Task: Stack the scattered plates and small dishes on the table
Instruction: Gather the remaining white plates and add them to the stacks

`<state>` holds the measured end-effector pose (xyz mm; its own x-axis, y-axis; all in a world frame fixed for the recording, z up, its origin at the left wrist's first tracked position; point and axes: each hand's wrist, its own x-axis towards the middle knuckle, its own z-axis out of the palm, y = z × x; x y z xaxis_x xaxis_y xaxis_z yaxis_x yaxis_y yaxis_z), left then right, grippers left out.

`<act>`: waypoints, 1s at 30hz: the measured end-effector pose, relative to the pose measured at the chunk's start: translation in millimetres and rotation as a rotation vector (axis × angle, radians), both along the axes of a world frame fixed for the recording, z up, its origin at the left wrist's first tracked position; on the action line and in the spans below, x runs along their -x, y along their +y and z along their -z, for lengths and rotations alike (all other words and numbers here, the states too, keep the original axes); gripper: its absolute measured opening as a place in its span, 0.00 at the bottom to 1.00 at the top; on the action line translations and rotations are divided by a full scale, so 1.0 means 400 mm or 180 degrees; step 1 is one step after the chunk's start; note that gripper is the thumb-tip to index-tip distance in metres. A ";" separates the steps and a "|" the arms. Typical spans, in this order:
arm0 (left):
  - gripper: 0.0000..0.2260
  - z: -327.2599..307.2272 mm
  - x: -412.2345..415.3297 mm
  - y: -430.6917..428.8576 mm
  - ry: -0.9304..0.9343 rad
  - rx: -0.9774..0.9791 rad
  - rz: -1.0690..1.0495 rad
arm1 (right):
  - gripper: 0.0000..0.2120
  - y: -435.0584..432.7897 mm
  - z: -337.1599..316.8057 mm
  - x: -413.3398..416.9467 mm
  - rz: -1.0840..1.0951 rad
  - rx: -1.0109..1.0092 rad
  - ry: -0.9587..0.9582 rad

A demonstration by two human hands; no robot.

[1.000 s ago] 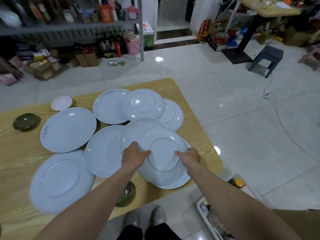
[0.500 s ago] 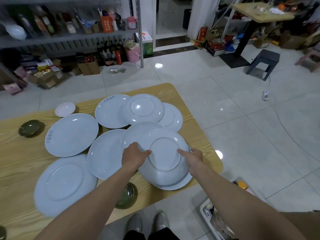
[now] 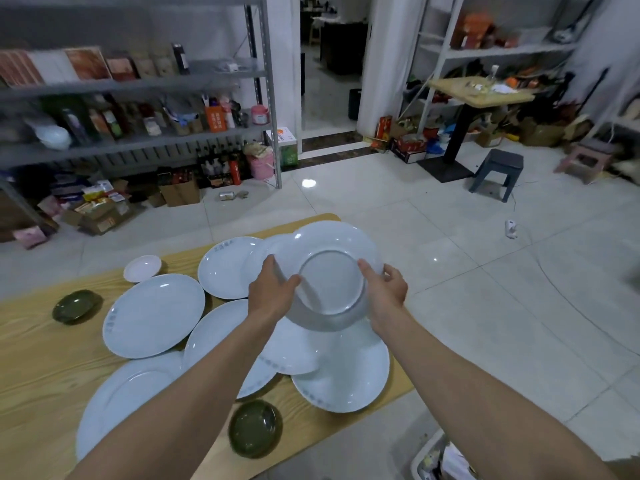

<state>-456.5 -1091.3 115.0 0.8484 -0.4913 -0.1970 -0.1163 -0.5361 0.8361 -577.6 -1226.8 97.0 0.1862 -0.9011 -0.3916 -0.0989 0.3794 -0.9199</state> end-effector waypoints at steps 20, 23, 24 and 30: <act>0.23 -0.012 -0.071 0.057 0.1809 0.2237 -0.0197 | 0.20 0.033 -0.089 -0.022 -0.0183 -0.0253 -0.1081; 0.26 0.017 -0.082 0.078 0.1882 0.2236 -0.0187 | 0.28 0.037 -0.075 0.011 -0.0857 -0.0360 -0.1153; 0.27 0.026 -0.086 0.081 0.1933 0.2274 -0.0225 | 0.29 0.038 -0.067 0.021 -0.1100 -0.0434 -0.1180; 0.30 0.048 -0.086 0.093 0.1900 0.2221 -0.0331 | 0.34 0.064 -0.022 0.040 -0.1318 -0.0574 -0.1150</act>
<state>-422.0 -1054.2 95.6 0.7479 -0.5902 -0.3039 0.4584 0.1281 0.8795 -593.8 -1201.1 105.7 0.6595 -0.6496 -0.3783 0.0360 0.5299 -0.8473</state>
